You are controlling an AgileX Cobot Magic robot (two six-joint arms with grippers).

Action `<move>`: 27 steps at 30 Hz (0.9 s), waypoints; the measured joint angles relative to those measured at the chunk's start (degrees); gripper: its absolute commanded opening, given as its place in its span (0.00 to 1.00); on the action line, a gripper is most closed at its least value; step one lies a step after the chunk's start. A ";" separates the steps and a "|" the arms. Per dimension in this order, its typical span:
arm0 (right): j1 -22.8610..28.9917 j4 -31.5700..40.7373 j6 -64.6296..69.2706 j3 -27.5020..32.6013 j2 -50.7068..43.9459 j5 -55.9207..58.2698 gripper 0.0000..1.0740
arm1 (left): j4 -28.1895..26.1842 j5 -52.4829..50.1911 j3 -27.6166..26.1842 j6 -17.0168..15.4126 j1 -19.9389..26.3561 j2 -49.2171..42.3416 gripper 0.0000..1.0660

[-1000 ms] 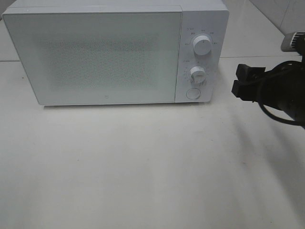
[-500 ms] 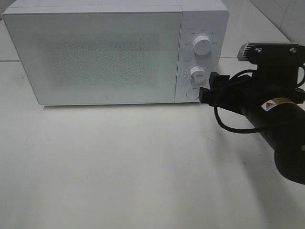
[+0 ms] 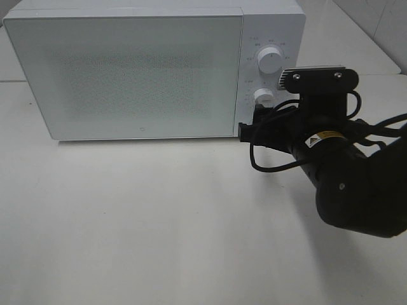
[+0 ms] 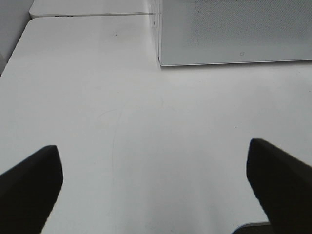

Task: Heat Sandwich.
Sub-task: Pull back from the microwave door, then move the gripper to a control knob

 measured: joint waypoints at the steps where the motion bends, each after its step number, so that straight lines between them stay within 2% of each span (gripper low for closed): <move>1: 0.00 -0.17 0.00 -0.74 0.74 0.00 0.71 | 0.00 0.00 0.00 0.00 0.00 0.00 0.91; 8: -0.34 -1.83 0.00 -4.81 5.21 -0.11 0.71 | 0.00 0.00 0.00 0.00 0.00 0.00 0.91; 18: -3.38 -4.53 0.00 -10.94 10.71 -0.11 0.71 | 0.00 0.00 0.00 0.00 0.00 0.00 0.91; 27: -5.21 -5.44 0.00 -13.46 13.24 -0.06 0.71 | 0.00 0.00 0.00 0.00 0.00 0.00 0.91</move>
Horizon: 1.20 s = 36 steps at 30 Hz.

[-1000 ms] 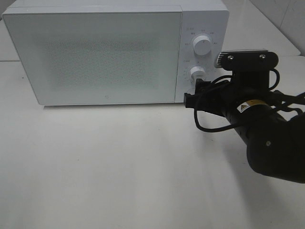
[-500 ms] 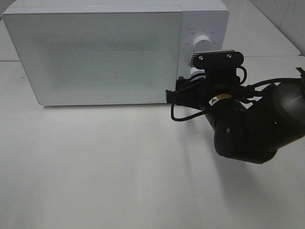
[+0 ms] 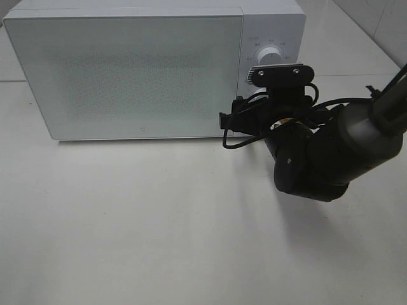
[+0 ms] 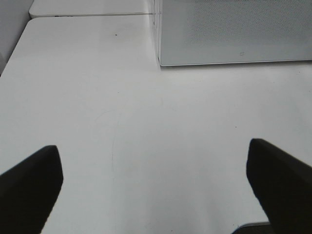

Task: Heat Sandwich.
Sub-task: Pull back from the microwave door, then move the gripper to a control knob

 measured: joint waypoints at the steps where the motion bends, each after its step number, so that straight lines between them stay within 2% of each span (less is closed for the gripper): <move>1: -0.29 -0.34 0.00 -0.40 0.74 0.00 0.71 | 0.00 0.00 0.00 0.00 0.00 0.00 0.91; 14: -0.69 -0.57 0.00 -0.46 0.86 -0.80 0.64 | 0.00 0.00 0.00 0.00 0.00 0.00 0.91; 17: -0.69 -0.63 0.00 -0.46 0.86 -1.09 0.49 | 0.00 0.00 0.00 0.00 0.00 0.00 0.91; 18: -0.69 -0.63 0.00 -0.46 0.86 -1.09 0.49 | 0.00 0.00 0.00 0.00 0.00 0.00 0.91; 19: -0.69 -0.63 0.00 -0.57 0.86 -1.09 0.36 | 0.00 0.00 0.00 0.00 0.00 0.00 0.91; 20: -0.69 -0.57 0.00 -0.86 0.86 -1.09 0.30 | 0.00 0.00 0.00 0.00 0.00 0.00 0.91; 21: -0.69 0.06 0.06 -1.09 0.86 -1.09 0.26 | 0.00 0.00 0.00 0.00 0.00 0.00 0.91; 22: -0.69 0.06 0.06 -1.09 0.86 -1.09 0.26 | 0.00 0.00 0.00 0.00 0.00 0.00 0.91; 23: -0.69 0.17 0.06 -1.15 0.86 -1.03 0.17 | 0.00 0.00 0.00 0.00 0.00 0.00 0.91; 25: -0.69 0.17 0.06 -1.09 0.86 -1.03 0.12 | 0.00 0.00 0.00 0.00 0.00 0.00 0.91; 36: -0.69 0.17 0.06 -1.09 0.86 -0.97 0.12 | 0.00 0.00 0.00 0.00 0.00 0.00 0.91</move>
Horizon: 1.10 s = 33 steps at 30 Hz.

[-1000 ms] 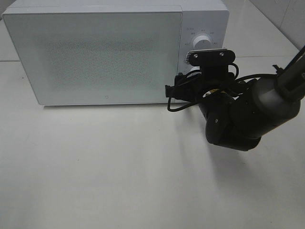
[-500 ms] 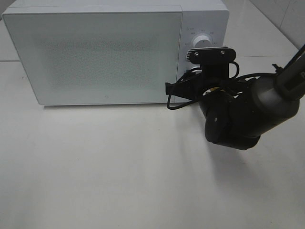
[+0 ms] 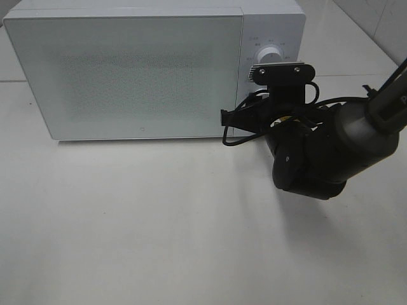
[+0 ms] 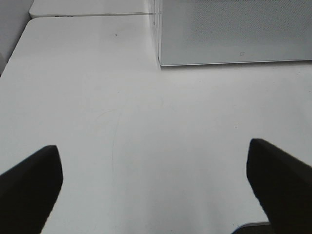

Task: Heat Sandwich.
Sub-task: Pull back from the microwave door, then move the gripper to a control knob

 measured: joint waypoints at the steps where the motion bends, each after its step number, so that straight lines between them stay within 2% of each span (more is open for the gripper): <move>1: 0.00 0.00 0.00 0.00 0.00 0.00 0.12 | 0.00 0.00 0.00 0.00 0.00 0.00 0.91; 11: 0.00 0.00 0.40 0.00 0.00 0.00 0.10 | 0.00 0.00 0.00 0.00 0.00 0.00 0.91; 20: 0.00 -0.11 6.02 0.00 0.00 0.00 0.09 | 0.00 0.00 0.00 0.00 0.00 0.00 0.91; 26: 0.00 -1.26 18.51 0.00 0.00 0.06 0.09 | 0.00 0.00 0.00 0.00 0.00 0.00 0.91; 33: -0.11 -2.58 40.22 0.40 0.00 -0.23 0.07 | 0.00 0.00 0.00 0.00 0.00 0.00 0.91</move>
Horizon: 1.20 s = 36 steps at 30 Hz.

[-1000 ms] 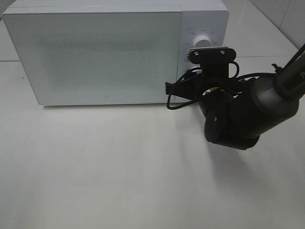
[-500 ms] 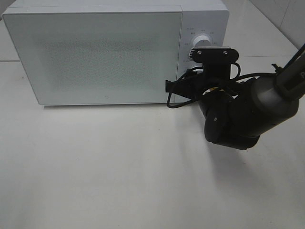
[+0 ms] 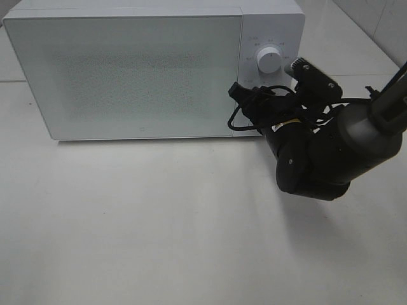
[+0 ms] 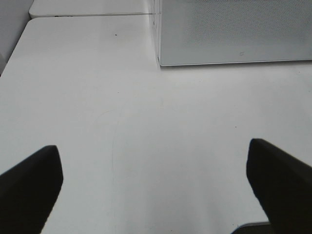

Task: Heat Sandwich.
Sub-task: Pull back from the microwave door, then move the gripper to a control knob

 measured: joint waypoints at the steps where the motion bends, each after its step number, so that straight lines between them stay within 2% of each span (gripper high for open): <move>1: 0.00 0.00 1.95 0.00 0.00 0.00 0.07 | 0.00 0.00 0.00 0.00 0.00 0.00 0.91; 26: -0.11 -1.66 55.00 0.46 0.57 -1.43 0.07 | 0.00 0.00 0.00 0.00 0.00 0.00 0.91; 31: -0.11 -1.66 61.94 0.52 0.57 -1.55 0.07 | 0.00 0.00 0.00 0.00 0.00 0.00 0.91; 36: -0.11 -1.66 63.25 0.52 0.57 -1.55 0.08 | 0.00 0.00 0.00 0.00 0.00 0.00 0.91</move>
